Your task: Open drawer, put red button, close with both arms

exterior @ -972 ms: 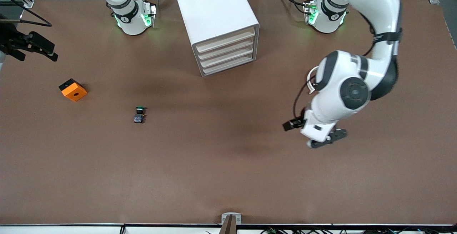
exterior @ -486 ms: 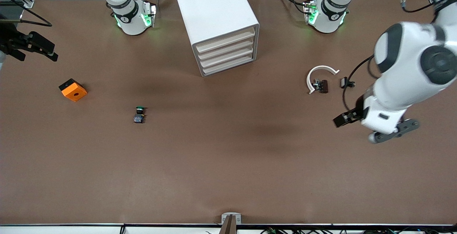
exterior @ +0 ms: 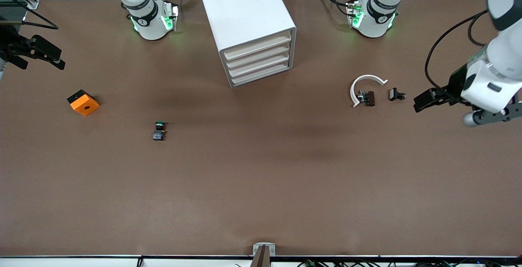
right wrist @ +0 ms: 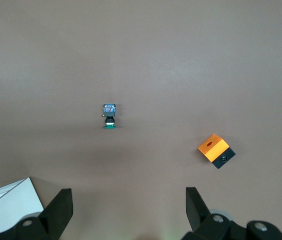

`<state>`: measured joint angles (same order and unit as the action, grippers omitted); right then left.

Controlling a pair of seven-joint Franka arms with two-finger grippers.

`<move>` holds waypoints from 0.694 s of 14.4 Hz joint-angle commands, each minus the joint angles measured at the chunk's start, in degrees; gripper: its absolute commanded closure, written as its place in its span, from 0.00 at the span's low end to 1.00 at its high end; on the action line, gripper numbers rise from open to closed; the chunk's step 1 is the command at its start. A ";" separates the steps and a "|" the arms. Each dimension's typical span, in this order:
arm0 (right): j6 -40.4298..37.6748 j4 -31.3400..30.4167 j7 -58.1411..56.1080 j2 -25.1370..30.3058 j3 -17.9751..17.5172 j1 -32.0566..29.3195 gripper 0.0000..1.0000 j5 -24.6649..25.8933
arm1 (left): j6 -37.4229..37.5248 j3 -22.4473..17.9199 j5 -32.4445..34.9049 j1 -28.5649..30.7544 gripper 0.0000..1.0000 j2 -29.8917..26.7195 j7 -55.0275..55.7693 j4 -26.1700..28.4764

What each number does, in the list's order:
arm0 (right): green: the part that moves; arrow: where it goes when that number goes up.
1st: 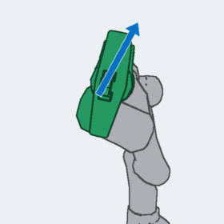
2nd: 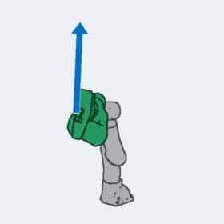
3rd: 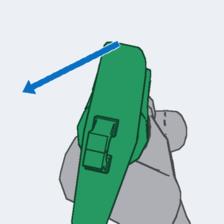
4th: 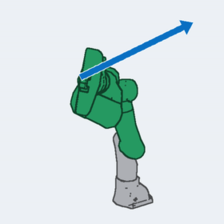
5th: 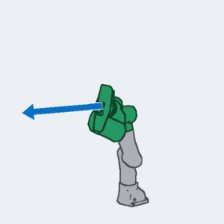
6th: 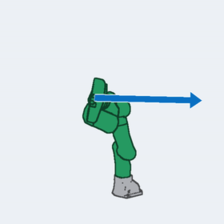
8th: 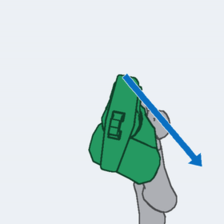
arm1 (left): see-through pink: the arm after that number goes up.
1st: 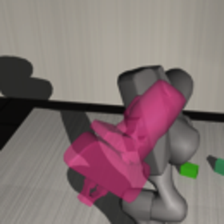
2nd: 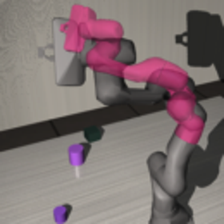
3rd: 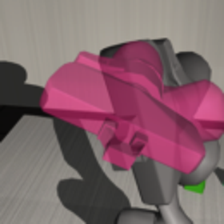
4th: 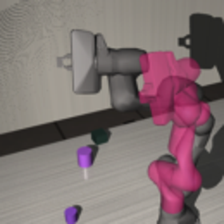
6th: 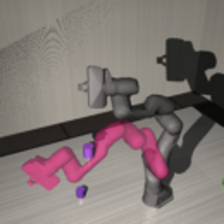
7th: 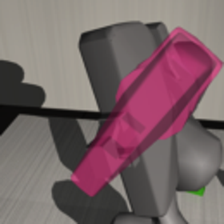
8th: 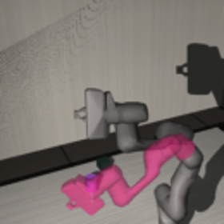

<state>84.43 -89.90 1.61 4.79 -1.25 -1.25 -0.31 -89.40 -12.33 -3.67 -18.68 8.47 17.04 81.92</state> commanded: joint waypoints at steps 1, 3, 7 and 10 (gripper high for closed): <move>-0.67 1.22 -0.29 -0.48 -0.15 0.11 0.00 0.75 | 0.19 5.27 0.68 5.55 0.00 -6.16 -2.79 6.04; -0.67 1.22 -0.29 -0.48 -0.15 0.11 0.00 0.75 | 0.28 13.17 1.03 12.76 0.00 -8.02 -3.07 7.20; -0.67 1.22 -0.29 -0.57 -0.15 0.11 0.00 0.75 | -1.64 15.40 1.81 14.99 0.00 -12.76 -3.15 13.34; -0.67 1.22 -0.20 -0.57 -0.15 0.11 0.00 0.75 | -2.36 20.22 3.31 18.49 0.00 -14.00 -3.24 14.32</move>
<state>84.43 -89.88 1.61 4.68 -1.26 -1.25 -0.31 -90.24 4.53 -1.74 -2.96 -3.01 14.74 93.54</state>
